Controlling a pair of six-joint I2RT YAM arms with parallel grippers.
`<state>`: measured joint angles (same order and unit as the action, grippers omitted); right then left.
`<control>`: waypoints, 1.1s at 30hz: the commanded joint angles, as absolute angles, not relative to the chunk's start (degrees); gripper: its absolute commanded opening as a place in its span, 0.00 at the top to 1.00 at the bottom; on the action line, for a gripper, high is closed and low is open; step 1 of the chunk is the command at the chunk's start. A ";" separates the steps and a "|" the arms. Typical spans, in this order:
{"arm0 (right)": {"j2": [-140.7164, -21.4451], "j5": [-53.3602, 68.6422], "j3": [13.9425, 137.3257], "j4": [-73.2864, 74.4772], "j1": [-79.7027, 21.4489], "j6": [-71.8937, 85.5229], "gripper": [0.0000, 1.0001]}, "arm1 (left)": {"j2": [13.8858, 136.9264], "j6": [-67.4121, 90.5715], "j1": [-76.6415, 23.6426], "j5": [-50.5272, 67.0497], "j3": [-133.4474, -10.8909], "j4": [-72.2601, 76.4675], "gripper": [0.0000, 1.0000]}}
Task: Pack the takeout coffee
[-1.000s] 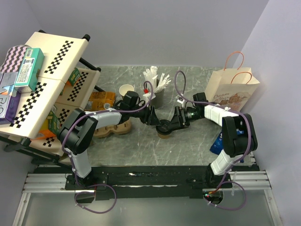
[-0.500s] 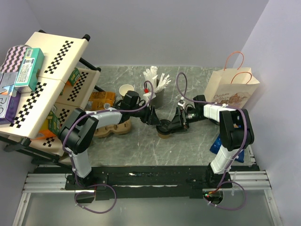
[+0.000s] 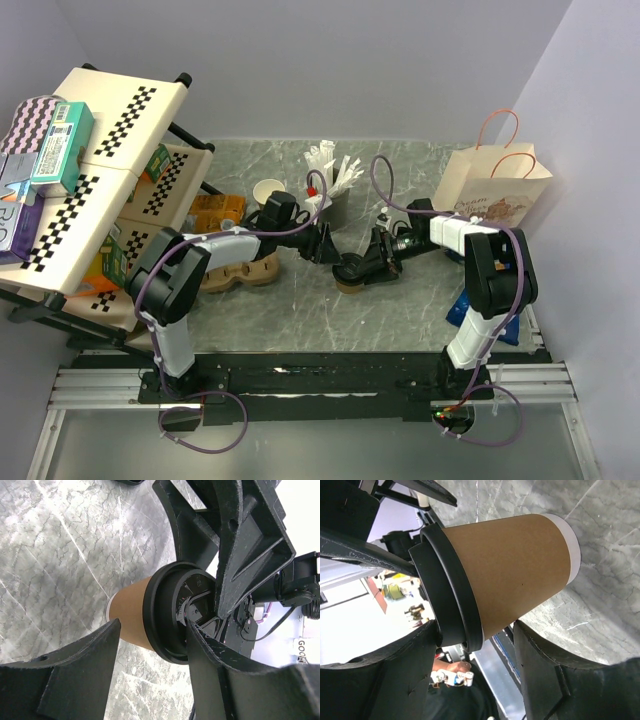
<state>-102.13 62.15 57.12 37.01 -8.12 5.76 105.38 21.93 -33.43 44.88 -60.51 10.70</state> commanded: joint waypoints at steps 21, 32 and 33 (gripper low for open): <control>-101.43 48.61 59.42 39.11 -6.42 -13.09 0.29 | 107.49 16.33 -30.76 46.66 -59.68 5.35 0.39; -104.67 45.80 59.50 40.08 -6.59 -11.69 0.30 | 110.91 23.37 -30.76 40.90 -59.42 6.42 0.40; -105.03 44.66 59.50 40.25 -6.59 -11.43 0.30 | 111.35 25.55 -30.67 39.22 -58.89 6.07 0.40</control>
